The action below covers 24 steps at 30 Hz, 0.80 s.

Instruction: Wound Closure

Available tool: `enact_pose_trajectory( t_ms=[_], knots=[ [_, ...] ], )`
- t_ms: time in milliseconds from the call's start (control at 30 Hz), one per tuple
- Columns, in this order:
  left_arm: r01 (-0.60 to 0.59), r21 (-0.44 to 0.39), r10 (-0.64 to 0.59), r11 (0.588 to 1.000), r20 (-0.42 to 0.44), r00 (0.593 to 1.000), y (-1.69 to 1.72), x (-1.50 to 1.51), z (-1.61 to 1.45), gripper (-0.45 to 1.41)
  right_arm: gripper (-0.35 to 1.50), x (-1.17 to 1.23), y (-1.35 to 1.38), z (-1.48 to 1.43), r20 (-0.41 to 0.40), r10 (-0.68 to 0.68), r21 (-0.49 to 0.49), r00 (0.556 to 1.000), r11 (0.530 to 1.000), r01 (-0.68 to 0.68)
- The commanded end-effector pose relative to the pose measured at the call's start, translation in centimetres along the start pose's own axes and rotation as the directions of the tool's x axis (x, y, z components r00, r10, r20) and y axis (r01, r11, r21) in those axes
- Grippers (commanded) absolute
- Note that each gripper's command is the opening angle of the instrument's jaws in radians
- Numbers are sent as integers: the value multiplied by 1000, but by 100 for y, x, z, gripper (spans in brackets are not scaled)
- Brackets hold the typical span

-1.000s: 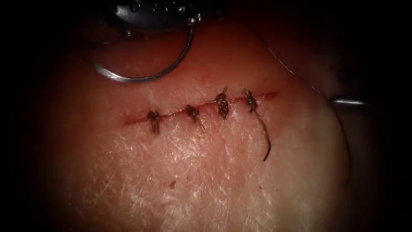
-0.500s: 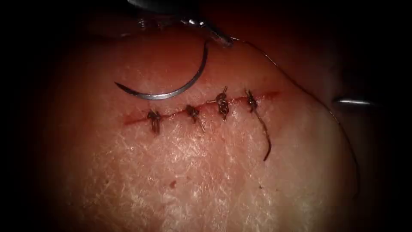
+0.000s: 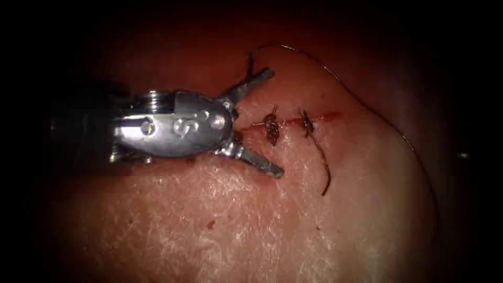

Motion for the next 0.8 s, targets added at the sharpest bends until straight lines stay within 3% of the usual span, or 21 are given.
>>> enact_pose_trajectory(
  t_ms=[33,233,567,633,667,800],
  knots=[
    [-26,-11,26,1000,1,1000,7,0,12,89,118,-11,-16,18,0,-12,20,1000,1000,12],
    [-156,-25,157,987,15,988,36,2,36,78,111,-36,-28,34,25,-52,55,998,997,50],
    [-199,-27,200,980,37,979,45,-20,67,67,109,-39,-28,39,28,-65,43,997,997,64],
    [-203,-26,204,979,38,978,41,-27,70,57,108,-39,-27,39,28,-66,42,997,997,64],
    [-205,-27,206,978,37,978,38,-29,71,42,108,-40,-27,40,27,-66,42,997,997,65],
    [-204,-22,205,979,41,978,34,-30,77,37,108,-41,-27,42,30,-67,41,997,997,66]
  ],
)
